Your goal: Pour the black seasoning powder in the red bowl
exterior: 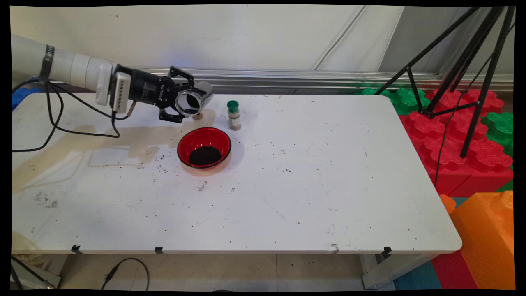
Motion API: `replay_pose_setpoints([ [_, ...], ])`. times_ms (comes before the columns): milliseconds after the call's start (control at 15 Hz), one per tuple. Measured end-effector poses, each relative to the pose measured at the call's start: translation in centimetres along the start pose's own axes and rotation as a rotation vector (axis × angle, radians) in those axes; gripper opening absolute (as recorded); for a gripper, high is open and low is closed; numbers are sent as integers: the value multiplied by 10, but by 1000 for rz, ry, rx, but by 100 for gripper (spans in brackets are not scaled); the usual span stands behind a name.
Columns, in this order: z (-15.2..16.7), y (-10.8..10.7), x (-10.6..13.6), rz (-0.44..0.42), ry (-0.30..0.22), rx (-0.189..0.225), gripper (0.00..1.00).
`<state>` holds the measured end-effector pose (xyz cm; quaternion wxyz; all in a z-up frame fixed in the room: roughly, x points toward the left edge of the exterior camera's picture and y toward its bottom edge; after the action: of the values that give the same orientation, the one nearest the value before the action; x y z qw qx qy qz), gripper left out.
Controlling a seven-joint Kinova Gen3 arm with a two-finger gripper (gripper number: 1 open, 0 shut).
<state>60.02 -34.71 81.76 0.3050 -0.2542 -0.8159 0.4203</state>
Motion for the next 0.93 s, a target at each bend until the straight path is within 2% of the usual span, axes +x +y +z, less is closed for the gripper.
replay_pose_setpoints([
  [933,20,7,7,271,-40,7,0],
])
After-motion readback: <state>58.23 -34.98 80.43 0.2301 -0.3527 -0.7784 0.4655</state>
